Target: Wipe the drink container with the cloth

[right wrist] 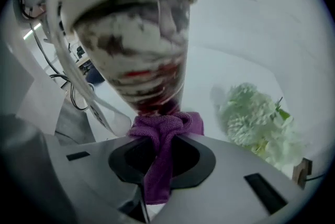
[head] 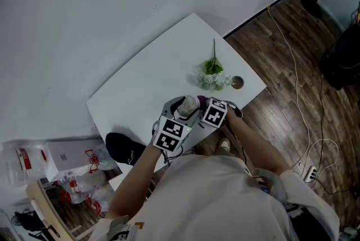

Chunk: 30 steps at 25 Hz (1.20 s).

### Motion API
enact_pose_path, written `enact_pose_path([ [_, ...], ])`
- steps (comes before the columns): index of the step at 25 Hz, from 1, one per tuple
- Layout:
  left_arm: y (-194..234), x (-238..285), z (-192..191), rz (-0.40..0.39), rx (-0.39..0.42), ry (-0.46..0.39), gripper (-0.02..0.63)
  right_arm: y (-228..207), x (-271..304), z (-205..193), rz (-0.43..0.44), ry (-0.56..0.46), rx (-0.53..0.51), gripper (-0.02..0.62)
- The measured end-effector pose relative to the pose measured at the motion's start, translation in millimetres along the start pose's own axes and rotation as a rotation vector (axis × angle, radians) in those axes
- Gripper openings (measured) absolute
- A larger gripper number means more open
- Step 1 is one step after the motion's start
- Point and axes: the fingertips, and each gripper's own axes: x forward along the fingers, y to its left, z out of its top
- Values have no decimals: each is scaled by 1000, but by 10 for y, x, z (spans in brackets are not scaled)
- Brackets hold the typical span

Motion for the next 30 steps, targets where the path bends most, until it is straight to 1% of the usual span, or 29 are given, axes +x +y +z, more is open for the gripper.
enact_pose_path([
  [3, -5, -1, -28, 3, -5, 1, 267, 94, 84, -59, 3, -5, 36, 94],
  [4, -5, -6, -14, 2, -2, 0, 267, 139, 60, -61, 17, 0, 40, 92],
  [6, -5, -9, -1, 0, -1, 2, 265, 240, -30, -61, 52, 21, 39, 91],
  [8, -7, -1, -18, -1, -5, 4, 265, 322, -182, -2, 63, 15, 22, 91],
  [11, -12, 24, -91, 3, -22, 2, 265, 418, -546, 195, 77, -74, 39, 91],
  [13, -7, 18, -80, 2, -20, -3, 265, 443, -804, 330, 71, -133, 46, 91],
  [16, -1, 42, -110, 3, -26, -2, 264, 400, -1019, 391, 28, -183, 38, 92],
  [18, -6, 45, -111, -1, -26, 1, 264, 347, -1069, 352, 3, -223, 90, 92],
  [20, -9, 42, -117, -7, -27, -6, 264, 266, -1163, 325, -45, -253, 159, 92],
  [22, -10, 11, -78, -10, -15, -30, 264, 171, -1321, 353, -109, -280, 205, 92],
  [24, -22, -51, -13, -8, 3, -64, 257, 87, -1510, 416, -163, -321, 228, 92],
  [28, -55, -181, -14, 26, 30, -110, 204, -7, -2009, 617, -261, -425, 237, 92],
  [29, -51, -238, 12, 42, 35, -126, 181, -20, -2151, 669, -289, -453, 236, 92],
  [30, -35, -306, 53, 59, 32, -147, 136, -27, -2295, 720, -315, -482, 235, 92],
])
